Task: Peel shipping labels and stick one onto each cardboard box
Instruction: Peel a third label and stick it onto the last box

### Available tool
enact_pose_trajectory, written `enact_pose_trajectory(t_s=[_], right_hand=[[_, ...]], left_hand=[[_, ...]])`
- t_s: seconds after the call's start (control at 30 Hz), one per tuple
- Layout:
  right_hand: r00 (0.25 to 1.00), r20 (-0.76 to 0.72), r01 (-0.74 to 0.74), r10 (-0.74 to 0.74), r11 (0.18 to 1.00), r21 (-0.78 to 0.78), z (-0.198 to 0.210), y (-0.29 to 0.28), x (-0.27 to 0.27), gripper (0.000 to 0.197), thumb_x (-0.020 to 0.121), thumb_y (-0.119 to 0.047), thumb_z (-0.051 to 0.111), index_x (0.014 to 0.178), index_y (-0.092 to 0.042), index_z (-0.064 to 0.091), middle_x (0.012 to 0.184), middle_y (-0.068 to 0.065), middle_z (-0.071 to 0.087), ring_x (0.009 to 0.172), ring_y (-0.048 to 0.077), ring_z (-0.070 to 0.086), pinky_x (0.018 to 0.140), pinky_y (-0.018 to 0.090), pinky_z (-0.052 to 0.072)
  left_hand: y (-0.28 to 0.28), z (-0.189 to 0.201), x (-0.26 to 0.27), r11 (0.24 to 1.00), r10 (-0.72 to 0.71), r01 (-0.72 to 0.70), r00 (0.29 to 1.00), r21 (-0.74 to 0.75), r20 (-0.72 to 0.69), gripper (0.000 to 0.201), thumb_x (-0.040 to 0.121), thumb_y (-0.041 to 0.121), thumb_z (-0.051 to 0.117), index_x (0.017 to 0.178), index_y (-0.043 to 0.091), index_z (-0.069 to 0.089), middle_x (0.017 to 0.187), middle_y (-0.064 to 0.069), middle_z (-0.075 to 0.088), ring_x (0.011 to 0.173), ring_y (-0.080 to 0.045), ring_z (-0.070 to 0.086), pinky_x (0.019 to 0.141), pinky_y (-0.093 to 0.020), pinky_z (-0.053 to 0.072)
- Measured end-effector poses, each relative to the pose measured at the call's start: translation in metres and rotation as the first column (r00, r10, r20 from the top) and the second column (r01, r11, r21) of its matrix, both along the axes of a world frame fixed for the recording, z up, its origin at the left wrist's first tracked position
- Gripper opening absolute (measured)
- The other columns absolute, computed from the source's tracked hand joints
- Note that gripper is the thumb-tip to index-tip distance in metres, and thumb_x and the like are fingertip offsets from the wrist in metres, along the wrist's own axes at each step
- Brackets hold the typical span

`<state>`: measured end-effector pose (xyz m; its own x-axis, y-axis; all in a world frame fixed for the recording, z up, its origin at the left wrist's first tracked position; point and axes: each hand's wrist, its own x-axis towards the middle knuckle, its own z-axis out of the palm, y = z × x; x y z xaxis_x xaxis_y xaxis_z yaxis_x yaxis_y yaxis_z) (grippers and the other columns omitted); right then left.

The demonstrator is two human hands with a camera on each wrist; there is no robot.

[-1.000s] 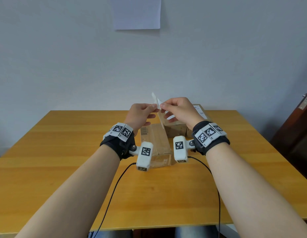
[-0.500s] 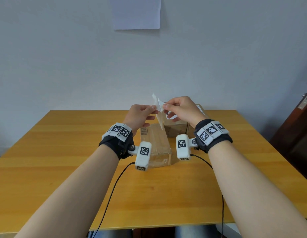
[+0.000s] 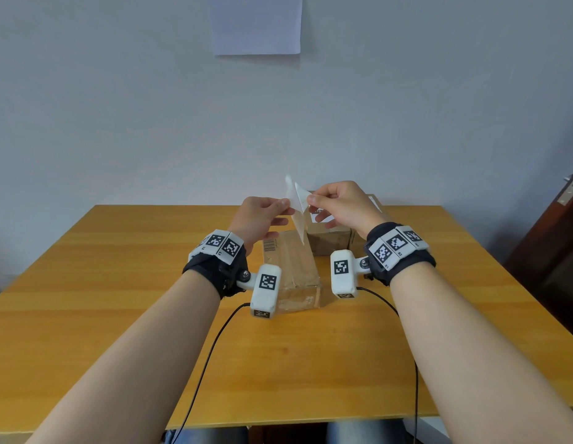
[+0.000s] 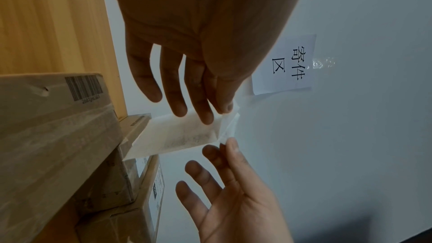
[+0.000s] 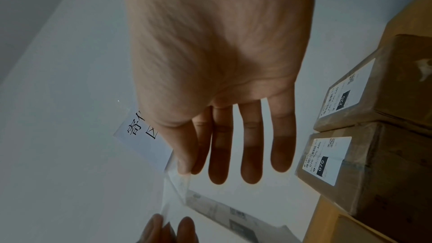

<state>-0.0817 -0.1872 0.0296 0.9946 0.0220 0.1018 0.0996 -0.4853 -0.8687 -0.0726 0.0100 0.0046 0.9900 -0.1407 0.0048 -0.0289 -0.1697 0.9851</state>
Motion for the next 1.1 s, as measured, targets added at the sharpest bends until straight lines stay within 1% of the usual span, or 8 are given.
enact_pose_trajectory(t_s=[0.13, 0.2, 0.37, 0.47, 0.7, 0.83, 1.0, 1.1], right_hand=[[1.000, -0.004, 0.007, -0.007, 1.000, 0.006, 0.0002, -0.0012, -0.0011, 0.012, 0.101, -0.028, 0.066, 0.107, -0.019, 0.073, 0.094, -0.003, 0.077, 0.089, 0.020, 0.075, 0.081, 0.040, 0.065], [1.000, -0.006, 0.008, -0.008, 1.000, 0.007, -0.0001, -0.0017, -0.0013, 0.013, 0.101, -0.027, 0.066, 0.107, -0.018, 0.073, 0.095, -0.002, 0.077, 0.091, 0.022, 0.075, 0.081, 0.040, 0.065], [1.000, -0.010, 0.014, -0.014, 1.000, 0.012, -0.0008, -0.0036, -0.0008, 0.015, 0.101, -0.027, 0.065, 0.108, -0.016, 0.073, 0.096, -0.001, 0.077, 0.087, 0.020, 0.074, 0.080, 0.040, 0.065], [1.000, -0.014, 0.021, -0.020, 1.000, 0.017, -0.0017, -0.0038, -0.0001, 0.015, 0.101, -0.027, 0.065, 0.108, -0.017, 0.073, 0.096, -0.001, 0.077, 0.088, 0.020, 0.074, 0.079, 0.038, 0.065], [0.999, -0.021, 0.032, -0.032, 0.999, 0.043, -0.0025, -0.0045, -0.0004, 0.013, 0.101, -0.027, 0.066, 0.106, -0.018, 0.074, 0.097, -0.001, 0.077, 0.086, 0.018, 0.074, 0.081, 0.041, 0.065], [0.999, -0.018, 0.035, -0.034, 0.998, 0.047, -0.0007, -0.0044, -0.0017, 0.013, 0.101, -0.027, 0.065, 0.106, -0.018, 0.073, 0.096, -0.001, 0.077, 0.086, 0.018, 0.074, 0.081, 0.041, 0.065], [0.999, -0.015, 0.050, -0.049, 0.997, 0.059, 0.0002, -0.0031, -0.0030, 0.014, 0.101, -0.027, 0.065, 0.106, -0.017, 0.074, 0.096, 0.000, 0.077, 0.086, 0.018, 0.074, 0.080, 0.040, 0.065], [0.998, -0.019, 0.058, -0.057, 0.996, 0.069, 0.0004, -0.0028, -0.0034, 0.014, 0.101, -0.027, 0.064, 0.105, -0.017, 0.074, 0.096, 0.000, 0.078, 0.086, 0.019, 0.074, 0.079, 0.040, 0.065]], left_hand=[[0.0009, -0.0006, 0.0010, 1.000, 0.005, -0.005, 1.000, -0.005, -0.012, 0.020, 0.104, 0.035, 0.059, 0.098, 0.023, 0.074, 0.102, 0.008, 0.079, 0.094, -0.011, 0.071, 0.083, -0.035, 0.058], [0.0011, -0.0011, 0.0016, 1.000, 0.009, -0.009, 1.000, -0.005, -0.016, 0.020, 0.104, 0.035, 0.059, 0.098, 0.022, 0.074, 0.102, 0.007, 0.079, 0.093, -0.010, 0.071, 0.083, -0.035, 0.058], [0.0011, -0.0016, 0.0016, 1.000, 0.018, -0.018, 1.000, -0.016, -0.021, 0.017, 0.104, 0.033, 0.058, 0.102, 0.020, 0.070, 0.099, 0.009, 0.079, 0.092, -0.010, 0.071, 0.075, -0.030, 0.057], [0.0013, -0.0022, 0.0016, 0.999, 0.023, -0.023, 0.999, -0.025, -0.025, 0.017, 0.105, 0.031, 0.057, 0.105, 0.017, 0.068, 0.098, 0.008, 0.079, 0.092, -0.010, 0.072, 0.070, -0.028, 0.056], [0.0032, -0.0018, 0.0004, 0.999, 0.039, -0.041, 0.998, -0.032, -0.039, 0.016, 0.105, 0.030, 0.056, 0.104, 0.018, 0.066, 0.100, 0.006, 0.079, 0.094, -0.012, 0.074, 0.072, -0.031, 0.057], [0.0035, -0.0011, -0.0009, 0.998, 0.044, -0.046, 0.998, -0.033, -0.039, 0.017, 0.106, 0.030, 0.056, 0.107, 0.017, 0.066, 0.100, 0.007, 0.080, 0.096, -0.013, 0.074, 0.071, -0.030, 0.058], [0.0035, -0.0015, -0.0023, 0.997, 0.044, -0.049, 0.997, -0.067, -0.070, 0.016, 0.105, 0.030, 0.056, 0.108, 0.016, 0.066, 0.101, 0.006, 0.080, 0.096, -0.014, 0.075, 0.077, -0.034, 0.059], [0.0037, -0.0016, -0.0026, 0.995, 0.046, -0.053, 0.996, -0.089, -0.082, 0.017, 0.105, 0.029, 0.057, 0.109, 0.015, 0.066, 0.102, 0.006, 0.079, 0.095, -0.013, 0.075, 0.079, -0.035, 0.059]])
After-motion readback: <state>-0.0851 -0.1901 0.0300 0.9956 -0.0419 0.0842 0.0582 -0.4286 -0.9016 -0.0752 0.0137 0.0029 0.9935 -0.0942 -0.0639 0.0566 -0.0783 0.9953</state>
